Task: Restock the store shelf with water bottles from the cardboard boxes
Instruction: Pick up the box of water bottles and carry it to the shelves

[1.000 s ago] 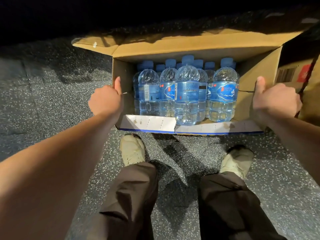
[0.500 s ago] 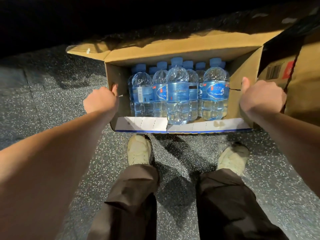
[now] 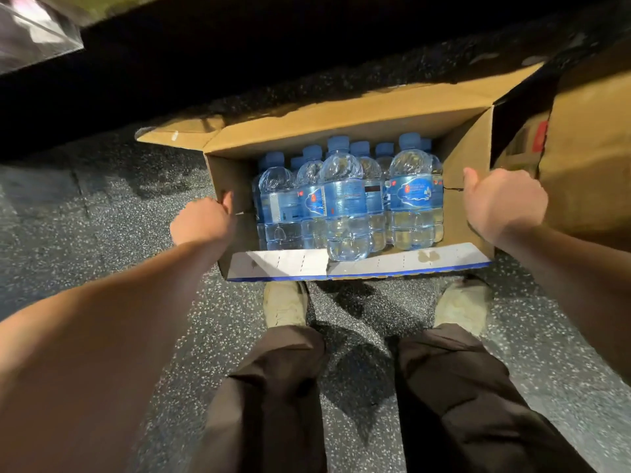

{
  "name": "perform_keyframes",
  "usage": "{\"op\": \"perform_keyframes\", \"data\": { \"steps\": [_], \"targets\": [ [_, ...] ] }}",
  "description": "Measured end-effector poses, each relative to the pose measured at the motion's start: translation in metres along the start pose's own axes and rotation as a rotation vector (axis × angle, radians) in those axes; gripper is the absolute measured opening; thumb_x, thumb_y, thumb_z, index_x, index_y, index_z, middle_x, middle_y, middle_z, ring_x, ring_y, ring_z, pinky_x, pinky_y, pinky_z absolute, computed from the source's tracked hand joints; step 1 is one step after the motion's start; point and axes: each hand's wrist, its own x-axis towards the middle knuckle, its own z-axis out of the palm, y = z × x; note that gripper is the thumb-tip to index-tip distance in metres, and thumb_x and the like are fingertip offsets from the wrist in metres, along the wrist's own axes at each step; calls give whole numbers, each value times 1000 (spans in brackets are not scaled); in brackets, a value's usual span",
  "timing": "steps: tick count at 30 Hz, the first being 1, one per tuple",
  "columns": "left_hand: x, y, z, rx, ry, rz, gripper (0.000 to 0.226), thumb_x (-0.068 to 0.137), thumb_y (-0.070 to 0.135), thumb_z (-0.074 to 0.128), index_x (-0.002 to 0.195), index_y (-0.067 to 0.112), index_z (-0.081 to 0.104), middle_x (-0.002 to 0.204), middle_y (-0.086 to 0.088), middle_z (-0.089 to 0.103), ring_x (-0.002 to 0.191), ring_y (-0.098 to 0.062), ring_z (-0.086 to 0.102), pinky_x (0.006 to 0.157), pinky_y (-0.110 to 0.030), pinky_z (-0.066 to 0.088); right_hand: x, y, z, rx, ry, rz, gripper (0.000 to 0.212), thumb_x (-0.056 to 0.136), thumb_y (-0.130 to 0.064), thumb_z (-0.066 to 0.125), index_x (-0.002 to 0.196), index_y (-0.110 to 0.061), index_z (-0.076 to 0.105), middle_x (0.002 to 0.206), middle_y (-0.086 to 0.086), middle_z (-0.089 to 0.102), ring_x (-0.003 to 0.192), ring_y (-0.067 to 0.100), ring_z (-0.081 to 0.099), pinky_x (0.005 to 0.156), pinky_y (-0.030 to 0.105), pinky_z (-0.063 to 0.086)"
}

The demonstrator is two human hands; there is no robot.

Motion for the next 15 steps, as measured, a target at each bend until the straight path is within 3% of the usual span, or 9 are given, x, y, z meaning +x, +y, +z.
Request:
{"op": "perform_keyframes", "data": {
  "steps": [5, 8, 12, 15],
  "targets": [
    [-28, -29, -40, 38, 14, 41, 61, 98, 53, 23, 71, 9, 55, 80, -19, 62, 66, -28, 54, 61, -31, 37, -42, 1, -43, -25, -7, -21, 59, 99, -40, 38, 75, 7, 64, 72, 27, 63, 71, 40, 64, 59, 34, 37],
    [-41, -41, -73, 87, 39, 81, 64, 97, 53, 25, 80, 5, 64, 85, -21, 65, 77, -34, 62, 63, -32, 38, -69, 4, -74, -47, -76, 37, 58, 99, -44, 34, 76, 0, 63, 74, 20, 63, 76, 37, 64, 60, 33, 35],
    [-49, -52, -114, 110, 57, 158, 63, 96, 53, 27, 88, 5, 66, 89, -20, 66, 82, -35, 63, 66, -33, 40, -105, 10, -112, -3, -63, 105, 54, 99, -45, 31, 61, -10, 45, 58, 10, 45, 68, 33, 60, 58, 32, 35],
    [-54, -56, -144, 120, 87, 259, 62, 96, 53, 28, 92, 4, 66, 95, -21, 67, 88, -37, 63, 67, -34, 39, -135, 15, -136, 3, 0, 213, 54, 99, -46, 33, 57, -13, 42, 54, 11, 44, 62, 31, 59, 54, 30, 32]
  ]
}}
